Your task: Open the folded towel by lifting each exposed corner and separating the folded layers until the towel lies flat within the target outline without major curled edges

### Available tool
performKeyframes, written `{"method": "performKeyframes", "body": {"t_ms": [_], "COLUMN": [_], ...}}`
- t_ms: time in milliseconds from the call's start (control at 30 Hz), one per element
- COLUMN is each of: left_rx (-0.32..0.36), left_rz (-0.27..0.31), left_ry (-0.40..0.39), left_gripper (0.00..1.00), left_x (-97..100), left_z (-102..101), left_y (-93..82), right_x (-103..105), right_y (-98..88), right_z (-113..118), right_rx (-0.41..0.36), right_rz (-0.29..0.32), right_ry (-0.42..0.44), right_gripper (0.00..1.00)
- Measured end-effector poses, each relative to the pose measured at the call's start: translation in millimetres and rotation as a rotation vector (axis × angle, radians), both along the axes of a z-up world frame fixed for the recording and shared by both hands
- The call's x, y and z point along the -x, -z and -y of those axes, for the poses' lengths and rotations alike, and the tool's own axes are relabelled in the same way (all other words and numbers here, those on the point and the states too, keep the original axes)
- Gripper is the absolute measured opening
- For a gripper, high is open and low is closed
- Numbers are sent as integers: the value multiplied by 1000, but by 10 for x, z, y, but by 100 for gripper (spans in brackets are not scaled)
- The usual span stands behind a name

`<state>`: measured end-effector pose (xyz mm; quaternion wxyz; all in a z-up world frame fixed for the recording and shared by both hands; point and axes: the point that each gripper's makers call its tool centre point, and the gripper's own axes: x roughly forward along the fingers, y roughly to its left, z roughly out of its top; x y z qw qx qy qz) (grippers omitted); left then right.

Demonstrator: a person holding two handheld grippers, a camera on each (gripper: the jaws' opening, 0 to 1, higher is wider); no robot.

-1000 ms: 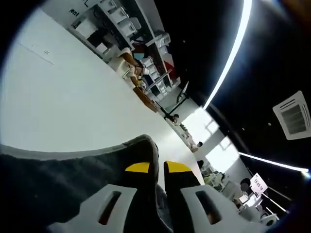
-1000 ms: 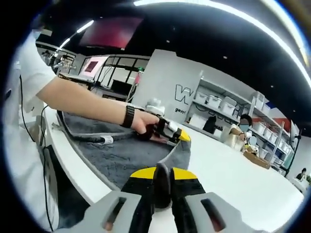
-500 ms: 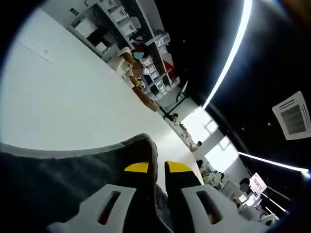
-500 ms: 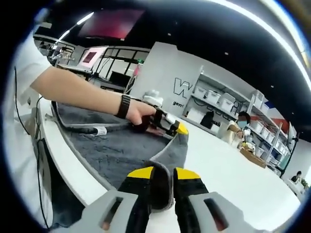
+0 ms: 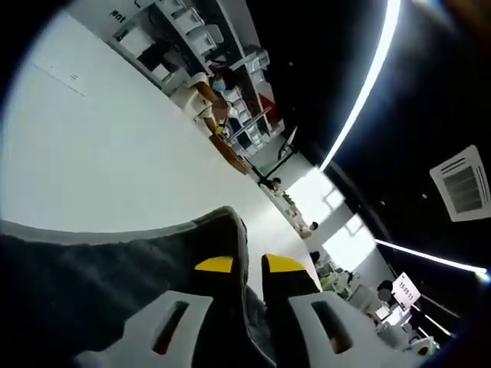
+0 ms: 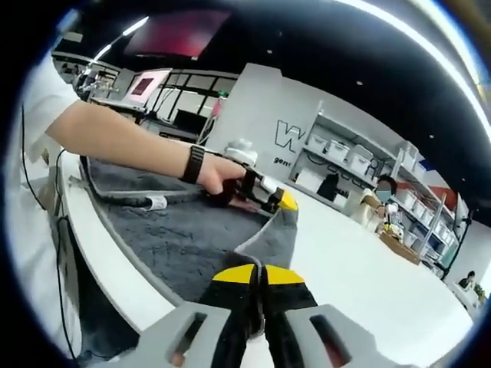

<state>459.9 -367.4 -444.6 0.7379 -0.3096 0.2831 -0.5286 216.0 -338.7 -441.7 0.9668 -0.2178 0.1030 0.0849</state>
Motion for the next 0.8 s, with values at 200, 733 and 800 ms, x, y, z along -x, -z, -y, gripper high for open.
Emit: {"method": "performKeyframes", "body": {"t_ms": [200,733,800], "left_rx": [49,159,167], "left_rz": [-43,9,11], "left_ry": [26,41,35], "left_gripper": [17,27,27], "left_x": [17,39,40], "left_z": [40,208,226], "left_y": [-84,-348,-367], "right_x": [75,187,204], "right_y": [-1,91,119], "right_z": [157,535,578], "right_rx": [59,32,22], "right_rz": [2,8,0], "right_ry": [57,167,176], "right_gripper": [0,0,0]}}
